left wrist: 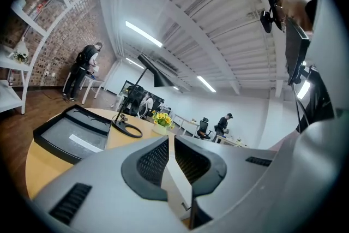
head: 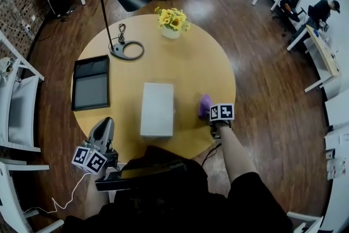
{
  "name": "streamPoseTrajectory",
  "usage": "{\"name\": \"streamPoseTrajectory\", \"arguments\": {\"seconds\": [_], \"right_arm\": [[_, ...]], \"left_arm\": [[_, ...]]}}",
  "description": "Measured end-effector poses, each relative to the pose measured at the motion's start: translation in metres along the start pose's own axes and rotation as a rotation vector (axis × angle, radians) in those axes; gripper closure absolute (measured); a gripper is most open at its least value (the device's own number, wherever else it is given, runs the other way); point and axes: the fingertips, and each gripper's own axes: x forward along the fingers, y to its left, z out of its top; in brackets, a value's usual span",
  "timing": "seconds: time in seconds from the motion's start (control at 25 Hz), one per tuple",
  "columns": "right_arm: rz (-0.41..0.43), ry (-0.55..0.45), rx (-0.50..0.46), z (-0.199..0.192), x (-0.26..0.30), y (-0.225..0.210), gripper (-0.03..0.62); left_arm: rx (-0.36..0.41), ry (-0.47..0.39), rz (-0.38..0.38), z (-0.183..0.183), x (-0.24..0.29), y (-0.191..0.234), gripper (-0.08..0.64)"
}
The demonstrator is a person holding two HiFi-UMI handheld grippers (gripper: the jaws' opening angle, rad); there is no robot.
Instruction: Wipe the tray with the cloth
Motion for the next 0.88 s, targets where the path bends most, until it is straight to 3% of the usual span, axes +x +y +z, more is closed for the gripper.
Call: {"name": "streamPoseTrajectory", "arguments": {"seconds": [0.16, 0.4, 0.48, 0.56, 0.72, 0.88], "right_arm": [[0.118, -0.111, -0.01, 0.015, -0.013, 0.032, 0.489], [0.479, -0.295, 0.01, 0.066, -0.047, 0.129, 0.489], [0.527, -0.302, -0.062, 0.076, -0.054, 0.162, 0.489], [0.525, -0.285, -0.205, 0.081, -0.056, 0.197, 0.489], [0.382, -0.232, -0.487, 0.091, -0.04, 0.25, 0.489], [0.238, -0.192, -0.651, 0.102, -0.009, 0.293, 0.489]], "left_arm": [[-0.008, 0.053, -0.025, -0.01, 0.012, 0.008, 0.546], [-0.023, 0.281, -0.044, -0.081, 0.048, -0.001, 0.519], [-0.017, 0.352, -0.054, -0.102, 0.061, -0.01, 0.404], [-0.025, 0.436, -0.079, -0.122, 0.073, -0.023, 0.329], [0.011, 0.598, -0.045, -0.162, 0.092, -0.031, 0.328], [0.076, 0.713, 0.002, -0.193, 0.091, -0.025, 0.329]]}}
